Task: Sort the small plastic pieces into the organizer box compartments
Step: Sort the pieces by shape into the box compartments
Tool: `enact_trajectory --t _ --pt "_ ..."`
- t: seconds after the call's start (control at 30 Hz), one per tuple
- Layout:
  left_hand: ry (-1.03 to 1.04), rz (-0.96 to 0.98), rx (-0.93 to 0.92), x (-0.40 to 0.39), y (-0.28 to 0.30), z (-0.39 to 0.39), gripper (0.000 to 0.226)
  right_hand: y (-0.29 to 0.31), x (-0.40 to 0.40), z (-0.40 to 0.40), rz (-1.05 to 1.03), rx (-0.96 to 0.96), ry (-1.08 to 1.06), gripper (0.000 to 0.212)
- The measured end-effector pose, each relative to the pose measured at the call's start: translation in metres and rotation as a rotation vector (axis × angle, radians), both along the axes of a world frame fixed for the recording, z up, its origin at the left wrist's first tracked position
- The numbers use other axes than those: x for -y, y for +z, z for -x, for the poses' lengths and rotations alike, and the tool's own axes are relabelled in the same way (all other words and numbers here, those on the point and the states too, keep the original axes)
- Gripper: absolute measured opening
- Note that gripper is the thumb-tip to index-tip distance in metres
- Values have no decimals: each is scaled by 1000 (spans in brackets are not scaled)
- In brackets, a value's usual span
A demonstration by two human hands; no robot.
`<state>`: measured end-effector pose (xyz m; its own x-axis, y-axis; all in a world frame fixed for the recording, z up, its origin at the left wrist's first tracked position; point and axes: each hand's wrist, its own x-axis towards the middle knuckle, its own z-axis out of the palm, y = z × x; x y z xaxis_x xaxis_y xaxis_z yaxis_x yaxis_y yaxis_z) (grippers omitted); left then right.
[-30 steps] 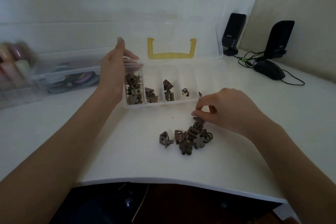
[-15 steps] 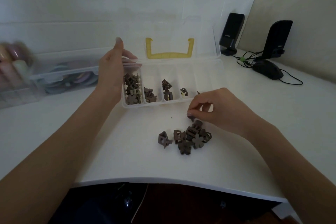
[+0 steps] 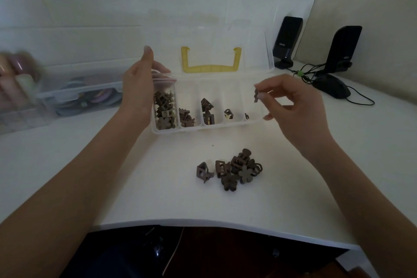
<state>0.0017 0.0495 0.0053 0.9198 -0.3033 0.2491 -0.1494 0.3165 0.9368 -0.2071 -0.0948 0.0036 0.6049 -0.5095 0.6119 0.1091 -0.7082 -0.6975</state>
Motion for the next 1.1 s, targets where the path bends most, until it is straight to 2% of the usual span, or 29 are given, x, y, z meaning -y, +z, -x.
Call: enact_trajectory --t 0.3,0.5,0.7,0.9,1.1 --pt "0 10 1 1 -1 -1 51 -9 3 -4 189 -117 -49 26" --pt "-6 28 -14 1 -1 -2 51 -6 -1 -2 232 -167 68 16" --pt "6 14 3 2 -1 -3 51 -5 -11 2 187 -365 291 9" --pt "-8 47 -17 3 -2 -4 53 -7 -8 3 280 -699 276 19" --pt "-8 39 -21 3 -1 -3 52 -10 -6 1 257 -719 336 15"
